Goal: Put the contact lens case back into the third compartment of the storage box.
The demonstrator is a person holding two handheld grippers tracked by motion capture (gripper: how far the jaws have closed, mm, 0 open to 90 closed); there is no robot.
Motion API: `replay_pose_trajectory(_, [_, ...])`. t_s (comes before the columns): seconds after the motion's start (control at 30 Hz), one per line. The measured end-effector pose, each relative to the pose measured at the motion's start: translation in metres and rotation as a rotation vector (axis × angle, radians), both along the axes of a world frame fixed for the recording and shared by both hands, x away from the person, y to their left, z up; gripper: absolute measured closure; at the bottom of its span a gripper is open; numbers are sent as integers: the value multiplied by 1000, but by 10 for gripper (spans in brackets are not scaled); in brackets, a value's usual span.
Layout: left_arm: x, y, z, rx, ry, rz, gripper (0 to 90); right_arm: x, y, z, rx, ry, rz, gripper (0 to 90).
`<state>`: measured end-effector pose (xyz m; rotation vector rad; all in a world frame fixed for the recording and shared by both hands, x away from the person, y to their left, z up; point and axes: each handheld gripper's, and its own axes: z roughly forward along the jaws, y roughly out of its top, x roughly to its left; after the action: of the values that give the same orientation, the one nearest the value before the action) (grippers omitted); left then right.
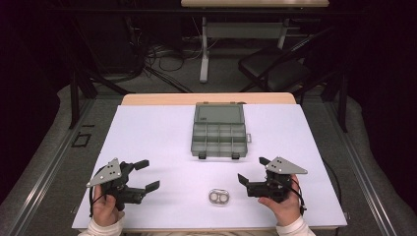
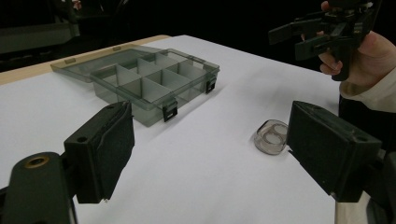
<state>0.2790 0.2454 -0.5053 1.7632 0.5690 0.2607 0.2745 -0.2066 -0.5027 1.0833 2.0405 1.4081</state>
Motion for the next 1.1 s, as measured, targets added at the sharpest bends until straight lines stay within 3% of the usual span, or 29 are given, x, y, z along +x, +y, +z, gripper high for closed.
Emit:
replay_pose_trajectory(0.3, [0,0,0,9,-5,4,159,2,3,-3,-31,27,36,9])
replay_pose_trajectory(0.57, [-4,-1,0,25,-13,-4,159,0,3,-2,-21,10,38,135])
replay_pose_trajectory(1.1, [-4,-3,-1,44,-15,-15,159,3,8,-3,-59,34,84,199])
